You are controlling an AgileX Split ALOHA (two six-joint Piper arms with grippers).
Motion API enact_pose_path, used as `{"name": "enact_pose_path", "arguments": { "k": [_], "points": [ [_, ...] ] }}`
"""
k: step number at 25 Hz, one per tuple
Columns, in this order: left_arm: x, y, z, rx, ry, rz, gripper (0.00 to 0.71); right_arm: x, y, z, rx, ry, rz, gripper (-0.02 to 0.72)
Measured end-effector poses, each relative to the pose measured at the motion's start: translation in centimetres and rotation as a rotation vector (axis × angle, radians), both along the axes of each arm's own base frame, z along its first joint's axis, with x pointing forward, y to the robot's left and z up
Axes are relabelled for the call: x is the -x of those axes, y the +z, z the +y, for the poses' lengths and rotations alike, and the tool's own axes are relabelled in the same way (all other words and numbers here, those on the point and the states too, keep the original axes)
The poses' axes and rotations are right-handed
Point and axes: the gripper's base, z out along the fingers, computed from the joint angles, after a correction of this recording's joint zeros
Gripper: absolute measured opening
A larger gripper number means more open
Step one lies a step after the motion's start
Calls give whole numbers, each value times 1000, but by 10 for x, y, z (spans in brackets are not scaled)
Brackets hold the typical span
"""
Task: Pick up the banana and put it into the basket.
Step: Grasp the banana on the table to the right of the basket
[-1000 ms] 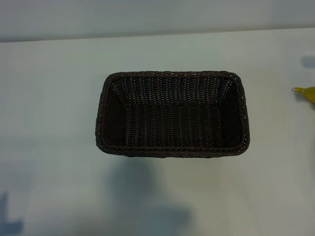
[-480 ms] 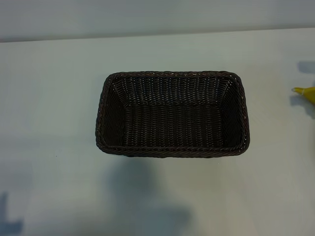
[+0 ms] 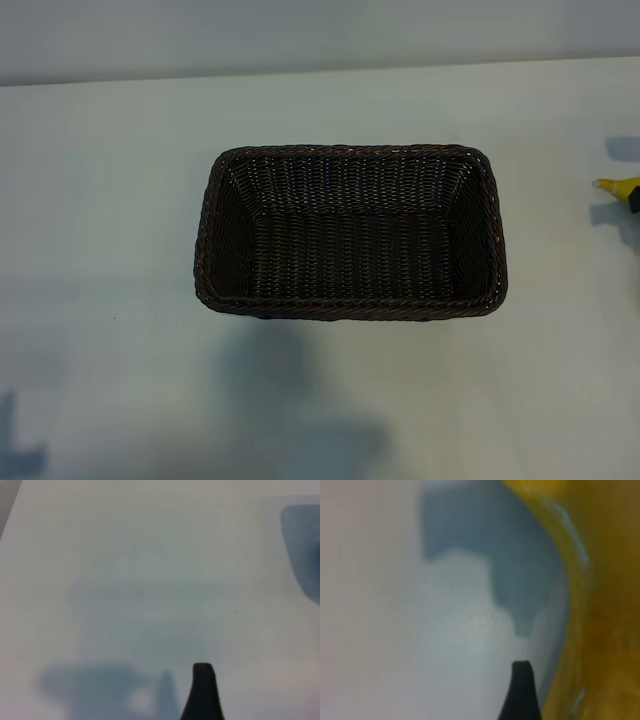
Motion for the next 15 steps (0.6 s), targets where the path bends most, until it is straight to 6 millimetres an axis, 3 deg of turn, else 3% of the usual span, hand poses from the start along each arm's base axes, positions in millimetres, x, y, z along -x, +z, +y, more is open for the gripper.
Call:
{"name": "enact_pose_path", "arguments": {
  "k": [8,11,14,15],
  "points": [
    [0,0,0,0,0,0,589,-1,-6,0,-2,-4,12,577],
    [0,0,0,0,0,0,589,-1,-6,0,-2,-5,12,529],
    [0,0,0,0,0,0,589,-1,-6,0,-2,-7,12,416],
    [0,0,0,0,0,0,589,-1,-6,0,-2,-7,12,417]
  ]
}}
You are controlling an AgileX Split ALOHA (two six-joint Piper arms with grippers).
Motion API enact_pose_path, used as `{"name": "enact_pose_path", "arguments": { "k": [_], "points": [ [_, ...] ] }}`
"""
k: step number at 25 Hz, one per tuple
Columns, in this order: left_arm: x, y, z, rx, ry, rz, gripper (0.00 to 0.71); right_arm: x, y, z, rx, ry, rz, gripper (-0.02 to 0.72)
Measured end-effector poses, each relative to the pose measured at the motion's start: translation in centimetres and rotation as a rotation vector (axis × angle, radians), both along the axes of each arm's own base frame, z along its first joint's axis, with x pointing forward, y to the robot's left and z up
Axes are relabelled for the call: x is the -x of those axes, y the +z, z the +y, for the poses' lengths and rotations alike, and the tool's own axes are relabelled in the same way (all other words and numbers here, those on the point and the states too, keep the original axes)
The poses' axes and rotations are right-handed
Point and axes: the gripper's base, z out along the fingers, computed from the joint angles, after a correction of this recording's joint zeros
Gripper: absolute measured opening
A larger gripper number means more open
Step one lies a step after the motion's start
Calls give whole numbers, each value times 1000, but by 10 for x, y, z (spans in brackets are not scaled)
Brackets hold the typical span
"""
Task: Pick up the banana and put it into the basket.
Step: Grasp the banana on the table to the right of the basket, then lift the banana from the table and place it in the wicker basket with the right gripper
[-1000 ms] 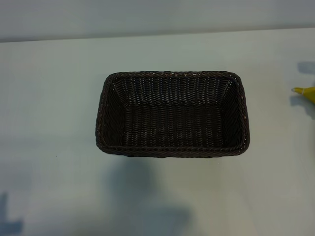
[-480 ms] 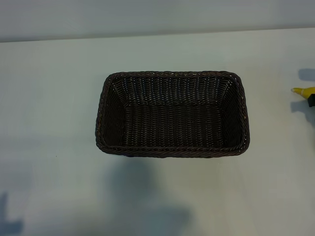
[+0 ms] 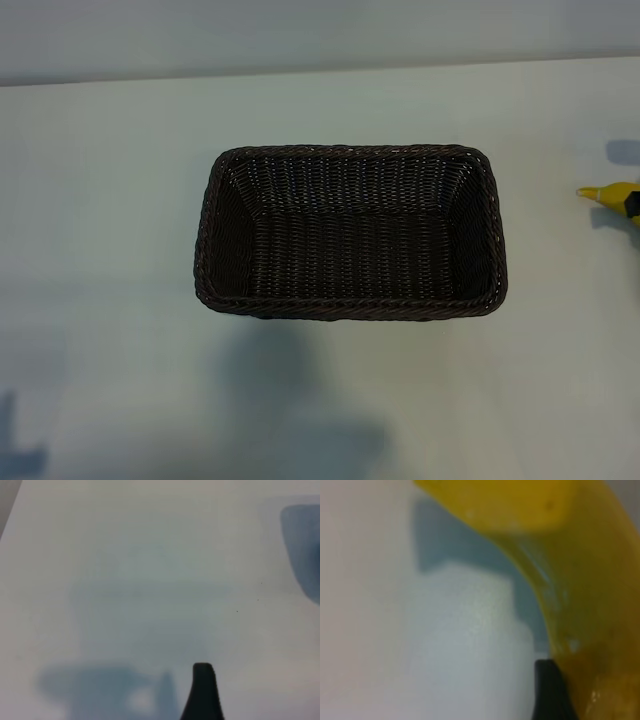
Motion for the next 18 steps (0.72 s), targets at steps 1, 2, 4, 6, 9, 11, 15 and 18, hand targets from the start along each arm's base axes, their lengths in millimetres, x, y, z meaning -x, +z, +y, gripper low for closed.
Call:
{"name": "enact_pose_path", "arguments": {
  "k": [1,2,4,6,9,11,15,18],
  "points": [
    [0,0,0,0,0,0,589,0,0,0,0,0,0,417],
    [0,0,0,0,0,0,589,0,0,0,0,0,1,417],
    [0,0,0,0,0,0,589,1,1,0,-2,1,6,417],
    [0,0,0,0,0,0,589,2,7,1,-2,2,0,417],
    [0,0,0,0,0,0,589,5,29,1,1,4,-30,417],
    [0,0,0,0,0,0,589,6,47,2,-2,8,-36,417],
    [0,0,0,-3,-2,0,589,6,87,3,-7,14,-55,417],
    [0,0,0,-3,-2,0,589,4,107,7,-11,30,-65,417]
  ]
}}
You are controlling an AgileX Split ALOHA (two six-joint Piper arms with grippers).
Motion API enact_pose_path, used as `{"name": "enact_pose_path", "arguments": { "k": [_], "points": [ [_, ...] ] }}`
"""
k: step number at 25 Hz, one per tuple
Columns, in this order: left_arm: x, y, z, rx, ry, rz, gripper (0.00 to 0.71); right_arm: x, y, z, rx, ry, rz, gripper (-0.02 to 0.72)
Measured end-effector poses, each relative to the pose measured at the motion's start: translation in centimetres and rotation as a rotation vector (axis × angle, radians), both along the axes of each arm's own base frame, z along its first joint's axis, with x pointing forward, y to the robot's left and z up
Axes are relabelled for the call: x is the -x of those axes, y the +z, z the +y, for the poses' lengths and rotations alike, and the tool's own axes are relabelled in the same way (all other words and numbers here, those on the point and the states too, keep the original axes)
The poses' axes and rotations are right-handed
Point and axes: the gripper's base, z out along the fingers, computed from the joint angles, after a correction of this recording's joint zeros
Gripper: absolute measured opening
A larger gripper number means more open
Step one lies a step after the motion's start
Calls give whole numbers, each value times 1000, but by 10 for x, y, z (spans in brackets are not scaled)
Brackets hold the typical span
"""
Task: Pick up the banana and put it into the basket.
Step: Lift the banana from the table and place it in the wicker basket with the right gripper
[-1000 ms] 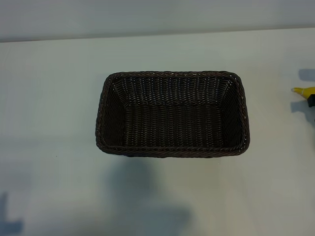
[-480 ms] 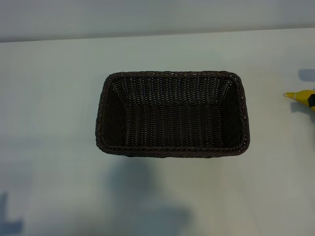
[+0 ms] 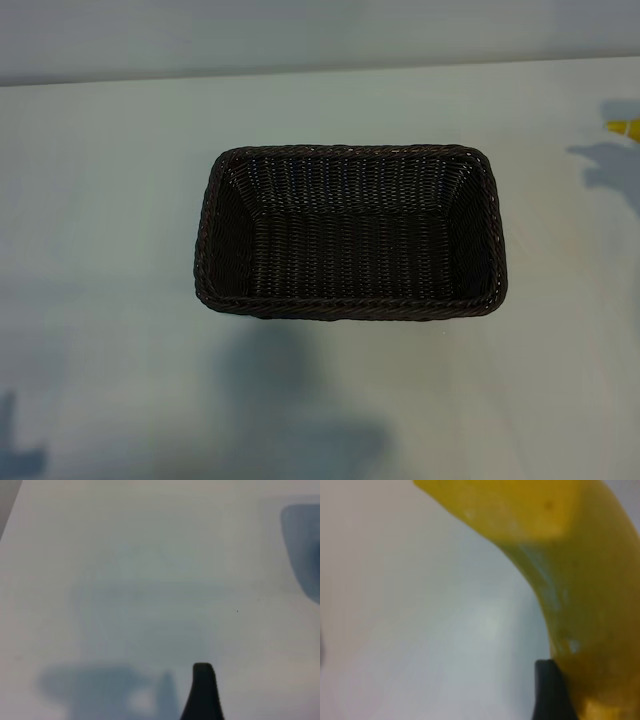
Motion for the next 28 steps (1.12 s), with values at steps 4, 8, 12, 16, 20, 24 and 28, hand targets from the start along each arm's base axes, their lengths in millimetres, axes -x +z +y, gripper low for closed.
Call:
{"name": "enact_pose_path", "arguments": {
  "k": [4,8,12,16,20,24,28],
  "points": [
    [0,0,0,0,0,0,589,-6,8,24,1,76,-11,417],
    [0,0,0,0,0,0,589,-7,9,63,-2,181,-14,417],
    [0,0,0,0,0,0,589,-5,8,102,-6,275,-24,417],
    [0,0,0,0,0,0,589,0,8,141,-8,387,-62,417],
    [0,0,0,0,0,0,589,6,9,172,-14,477,-115,417],
    [0,0,0,0,0,0,589,8,19,195,-18,558,-162,417],
    [0,0,0,0,0,0,589,12,35,221,-15,712,-239,417]
  ]
}}
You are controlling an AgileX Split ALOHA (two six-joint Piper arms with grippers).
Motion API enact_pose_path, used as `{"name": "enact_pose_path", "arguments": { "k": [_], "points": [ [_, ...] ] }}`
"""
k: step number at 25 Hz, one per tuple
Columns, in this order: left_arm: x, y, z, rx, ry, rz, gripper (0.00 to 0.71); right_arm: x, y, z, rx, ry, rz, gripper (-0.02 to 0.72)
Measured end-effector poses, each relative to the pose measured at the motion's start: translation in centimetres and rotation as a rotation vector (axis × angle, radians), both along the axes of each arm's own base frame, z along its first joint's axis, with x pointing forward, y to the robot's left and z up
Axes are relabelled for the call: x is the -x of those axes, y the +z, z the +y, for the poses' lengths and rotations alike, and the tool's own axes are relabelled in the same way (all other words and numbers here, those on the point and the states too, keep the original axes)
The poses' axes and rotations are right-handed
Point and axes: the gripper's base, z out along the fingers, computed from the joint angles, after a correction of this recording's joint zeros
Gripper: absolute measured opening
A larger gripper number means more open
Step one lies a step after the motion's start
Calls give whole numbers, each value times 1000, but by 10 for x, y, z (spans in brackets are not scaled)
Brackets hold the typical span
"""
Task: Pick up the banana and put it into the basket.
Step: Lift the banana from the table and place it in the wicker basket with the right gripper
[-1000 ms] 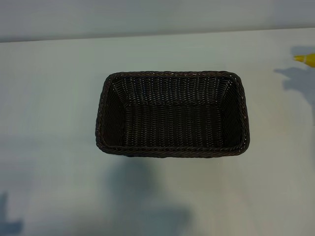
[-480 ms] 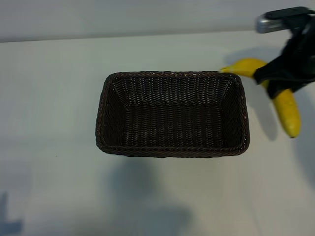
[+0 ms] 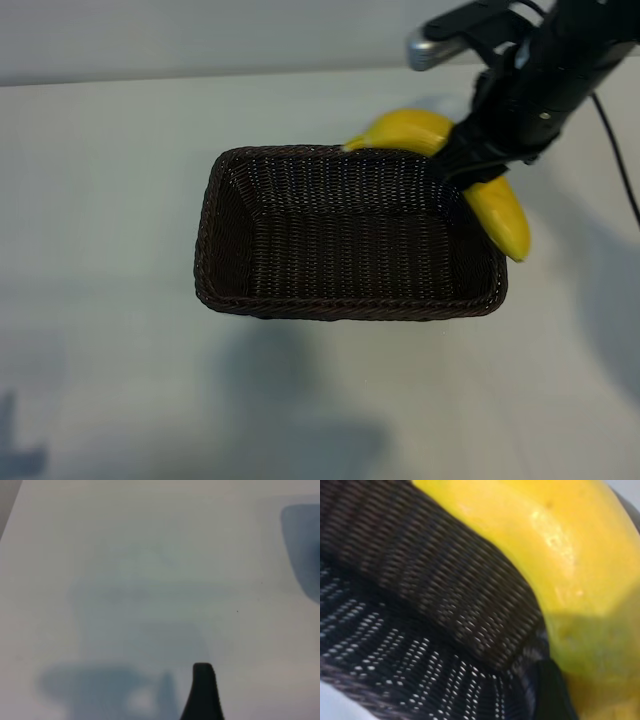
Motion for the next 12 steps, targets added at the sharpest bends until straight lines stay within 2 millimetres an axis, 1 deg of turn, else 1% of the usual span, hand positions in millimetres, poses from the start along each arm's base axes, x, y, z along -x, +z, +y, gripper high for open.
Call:
{"name": "enact_pose_path", "arguments": {
  "k": [2,6,9,12],
  "points": [
    [0,0,0,1,1,0,589,3,6,12,0,83,-41,417],
    [0,0,0,1,1,0,589,12,11,35,10,263,-122,417],
    [0,0,0,2,1,0,589,17,9,48,24,374,-161,417],
    [0,0,0,3,2,0,589,14,-3,56,35,410,-154,417]
  ]
}}
